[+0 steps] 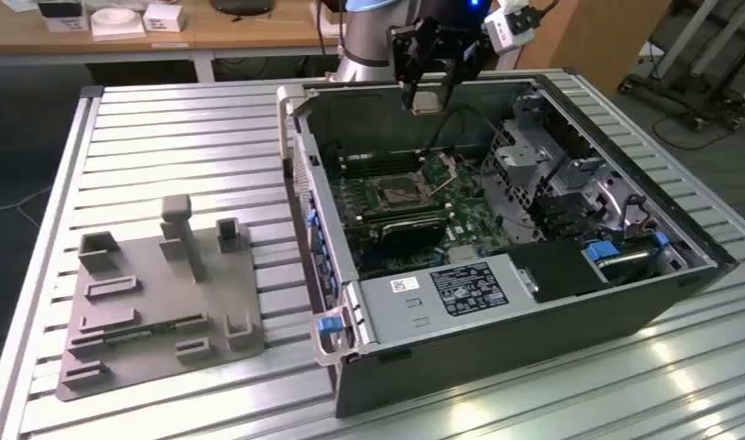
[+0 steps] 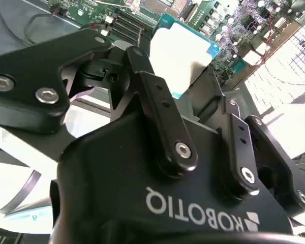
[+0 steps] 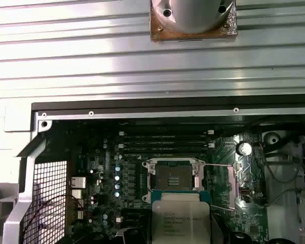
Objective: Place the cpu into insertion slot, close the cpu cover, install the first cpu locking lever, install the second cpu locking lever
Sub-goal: 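Place the cpu into insertion slot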
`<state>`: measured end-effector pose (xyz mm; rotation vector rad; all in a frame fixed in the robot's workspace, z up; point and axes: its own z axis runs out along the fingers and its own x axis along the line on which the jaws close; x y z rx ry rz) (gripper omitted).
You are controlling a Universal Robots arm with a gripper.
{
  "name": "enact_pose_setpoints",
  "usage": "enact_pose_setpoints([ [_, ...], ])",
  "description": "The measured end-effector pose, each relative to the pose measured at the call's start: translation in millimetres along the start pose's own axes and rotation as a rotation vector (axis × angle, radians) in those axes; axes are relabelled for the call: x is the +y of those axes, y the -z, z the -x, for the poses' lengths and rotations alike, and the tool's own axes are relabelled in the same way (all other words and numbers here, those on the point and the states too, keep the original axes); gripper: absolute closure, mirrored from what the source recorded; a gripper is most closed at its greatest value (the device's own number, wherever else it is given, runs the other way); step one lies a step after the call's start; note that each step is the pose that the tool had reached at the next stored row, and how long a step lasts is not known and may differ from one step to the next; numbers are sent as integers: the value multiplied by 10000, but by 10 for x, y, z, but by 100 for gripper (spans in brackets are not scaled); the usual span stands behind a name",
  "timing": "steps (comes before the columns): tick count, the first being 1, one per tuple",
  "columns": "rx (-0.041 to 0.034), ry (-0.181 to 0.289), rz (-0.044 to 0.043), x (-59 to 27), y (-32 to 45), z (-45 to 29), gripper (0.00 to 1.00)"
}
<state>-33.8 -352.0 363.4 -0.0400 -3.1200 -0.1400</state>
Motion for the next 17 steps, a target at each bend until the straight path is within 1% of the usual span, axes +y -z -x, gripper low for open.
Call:
enact_pose_setpoints([
  [12, 0, -4, 0, 0, 0, 0, 46],
  [17, -9, -103, 1, 0, 0, -12, 46],
])
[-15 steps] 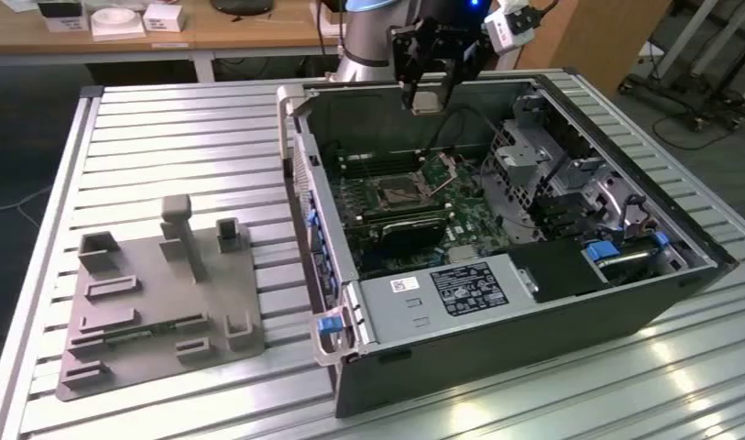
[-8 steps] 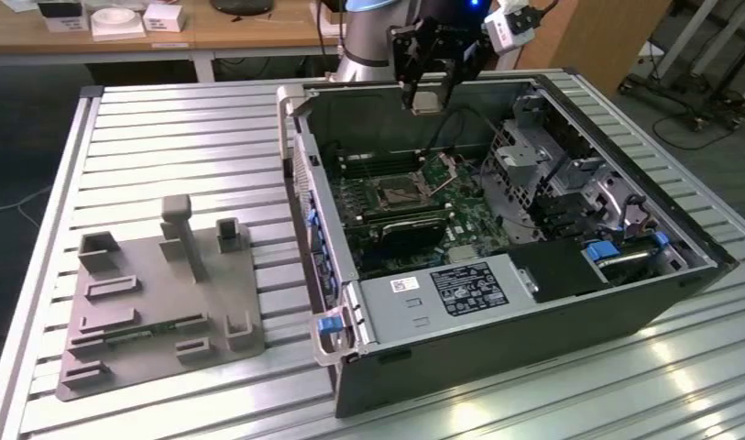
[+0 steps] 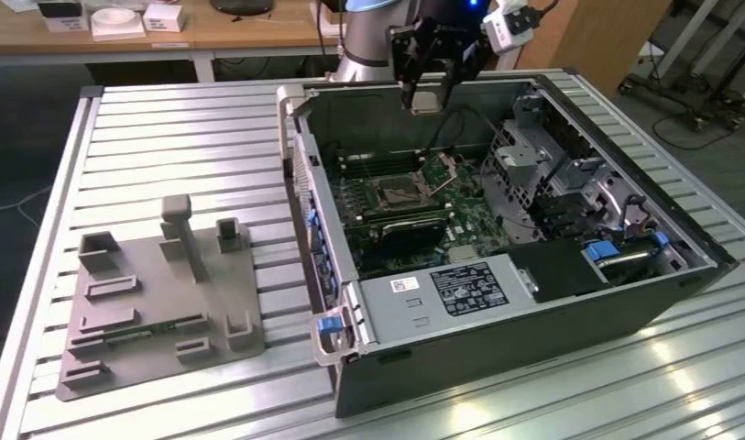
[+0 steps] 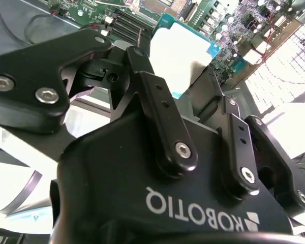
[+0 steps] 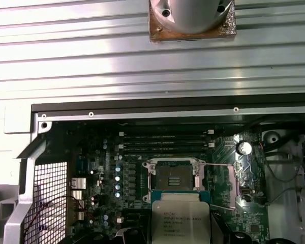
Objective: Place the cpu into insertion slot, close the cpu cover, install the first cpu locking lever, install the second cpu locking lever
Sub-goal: 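Place the cpu into insertion slot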
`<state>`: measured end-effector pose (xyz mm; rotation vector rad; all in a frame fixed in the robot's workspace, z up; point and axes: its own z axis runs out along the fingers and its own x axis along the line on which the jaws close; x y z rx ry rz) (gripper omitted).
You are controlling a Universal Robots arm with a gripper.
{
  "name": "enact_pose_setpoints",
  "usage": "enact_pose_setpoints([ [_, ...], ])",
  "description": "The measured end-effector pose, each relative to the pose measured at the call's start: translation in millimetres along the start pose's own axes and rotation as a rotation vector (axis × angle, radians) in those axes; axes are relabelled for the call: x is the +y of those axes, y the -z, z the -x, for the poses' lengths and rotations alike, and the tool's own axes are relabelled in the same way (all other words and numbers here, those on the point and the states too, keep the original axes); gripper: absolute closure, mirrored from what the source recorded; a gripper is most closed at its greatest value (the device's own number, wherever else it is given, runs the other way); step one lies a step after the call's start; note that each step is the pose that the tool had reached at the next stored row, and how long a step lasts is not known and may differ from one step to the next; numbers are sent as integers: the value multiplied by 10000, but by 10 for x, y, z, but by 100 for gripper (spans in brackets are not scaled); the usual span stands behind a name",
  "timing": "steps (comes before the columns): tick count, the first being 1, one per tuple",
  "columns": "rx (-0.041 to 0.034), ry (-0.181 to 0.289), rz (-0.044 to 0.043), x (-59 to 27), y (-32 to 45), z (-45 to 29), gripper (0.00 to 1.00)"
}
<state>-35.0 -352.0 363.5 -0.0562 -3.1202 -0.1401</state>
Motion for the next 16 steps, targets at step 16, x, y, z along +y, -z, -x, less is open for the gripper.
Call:
enact_pose_setpoints([
  [16, -53, -586, 12, -3, -1, -51, 46],
])
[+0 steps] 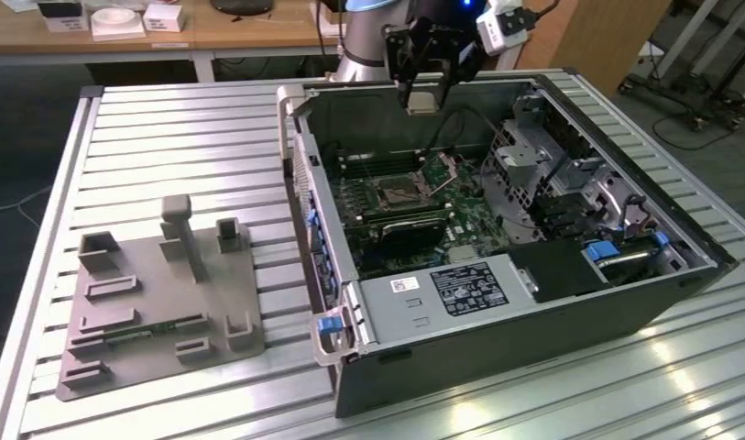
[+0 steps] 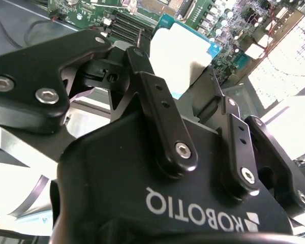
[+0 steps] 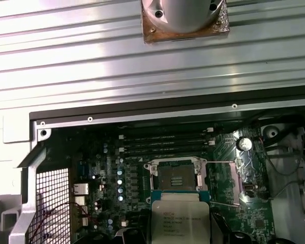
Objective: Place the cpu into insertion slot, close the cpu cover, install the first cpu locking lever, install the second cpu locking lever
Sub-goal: 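Place the cpu into insertion slot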
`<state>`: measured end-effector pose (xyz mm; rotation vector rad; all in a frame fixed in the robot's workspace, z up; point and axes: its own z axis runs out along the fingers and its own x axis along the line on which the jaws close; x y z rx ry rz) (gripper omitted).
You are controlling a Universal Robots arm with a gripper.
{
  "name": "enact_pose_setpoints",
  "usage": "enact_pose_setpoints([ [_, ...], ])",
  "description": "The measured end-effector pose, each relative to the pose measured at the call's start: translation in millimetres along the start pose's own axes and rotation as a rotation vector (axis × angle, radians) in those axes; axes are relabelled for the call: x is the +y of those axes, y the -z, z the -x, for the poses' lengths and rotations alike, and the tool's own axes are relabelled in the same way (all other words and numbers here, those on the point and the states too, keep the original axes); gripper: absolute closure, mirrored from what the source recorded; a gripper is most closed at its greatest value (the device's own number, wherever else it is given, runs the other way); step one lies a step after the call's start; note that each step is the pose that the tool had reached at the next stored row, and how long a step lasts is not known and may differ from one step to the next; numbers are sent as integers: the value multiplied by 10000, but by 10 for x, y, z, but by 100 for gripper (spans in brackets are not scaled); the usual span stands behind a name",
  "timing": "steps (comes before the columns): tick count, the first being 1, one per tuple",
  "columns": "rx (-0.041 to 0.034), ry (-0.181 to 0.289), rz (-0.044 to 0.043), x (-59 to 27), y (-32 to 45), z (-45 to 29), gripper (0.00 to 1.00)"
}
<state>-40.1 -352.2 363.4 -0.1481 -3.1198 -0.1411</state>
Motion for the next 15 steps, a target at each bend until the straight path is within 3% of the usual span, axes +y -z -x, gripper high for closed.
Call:
enact_pose_setpoints([
  [15, -12, -139, 2, 0, 0, -1, 46],
])
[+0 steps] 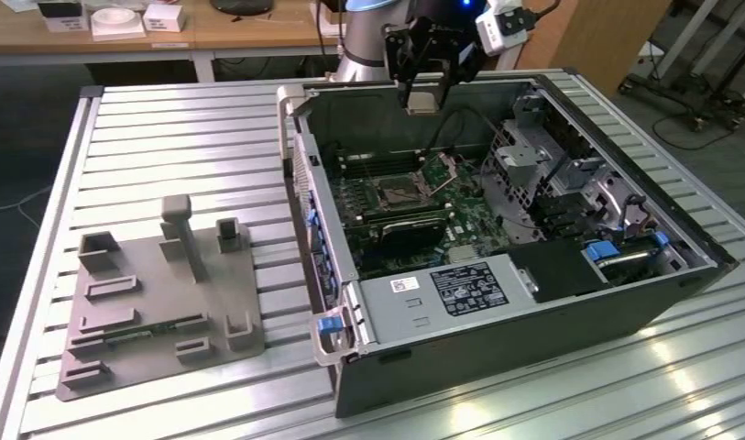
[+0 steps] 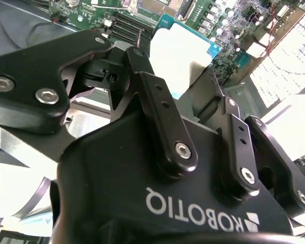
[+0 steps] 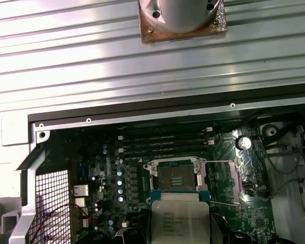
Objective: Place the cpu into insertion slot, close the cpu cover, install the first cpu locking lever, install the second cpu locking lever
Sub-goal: 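Place the cpu into insertion slot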
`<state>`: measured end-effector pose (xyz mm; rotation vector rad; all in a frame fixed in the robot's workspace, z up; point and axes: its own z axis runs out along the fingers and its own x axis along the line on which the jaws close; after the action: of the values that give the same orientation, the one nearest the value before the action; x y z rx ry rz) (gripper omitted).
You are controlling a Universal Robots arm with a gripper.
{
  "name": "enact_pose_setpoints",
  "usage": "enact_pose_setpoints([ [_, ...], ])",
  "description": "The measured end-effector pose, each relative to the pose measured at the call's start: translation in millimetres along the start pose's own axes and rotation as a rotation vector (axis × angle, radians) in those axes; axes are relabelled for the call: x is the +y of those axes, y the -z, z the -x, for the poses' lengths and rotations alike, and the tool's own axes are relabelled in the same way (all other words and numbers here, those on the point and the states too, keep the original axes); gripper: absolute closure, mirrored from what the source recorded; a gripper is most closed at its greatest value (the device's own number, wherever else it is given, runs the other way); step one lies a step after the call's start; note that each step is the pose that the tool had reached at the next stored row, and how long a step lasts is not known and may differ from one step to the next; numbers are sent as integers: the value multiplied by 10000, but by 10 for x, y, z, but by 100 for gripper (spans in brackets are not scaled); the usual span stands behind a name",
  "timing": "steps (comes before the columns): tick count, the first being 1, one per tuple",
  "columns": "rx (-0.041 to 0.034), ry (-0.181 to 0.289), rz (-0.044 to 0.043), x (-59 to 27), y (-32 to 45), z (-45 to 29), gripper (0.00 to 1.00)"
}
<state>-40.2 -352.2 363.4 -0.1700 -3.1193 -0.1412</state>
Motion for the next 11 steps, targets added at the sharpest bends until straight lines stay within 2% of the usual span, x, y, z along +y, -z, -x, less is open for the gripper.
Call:
enact_pose_setpoints([
  [11, -27, -295, 6, 0, -1, -1, 46],
])
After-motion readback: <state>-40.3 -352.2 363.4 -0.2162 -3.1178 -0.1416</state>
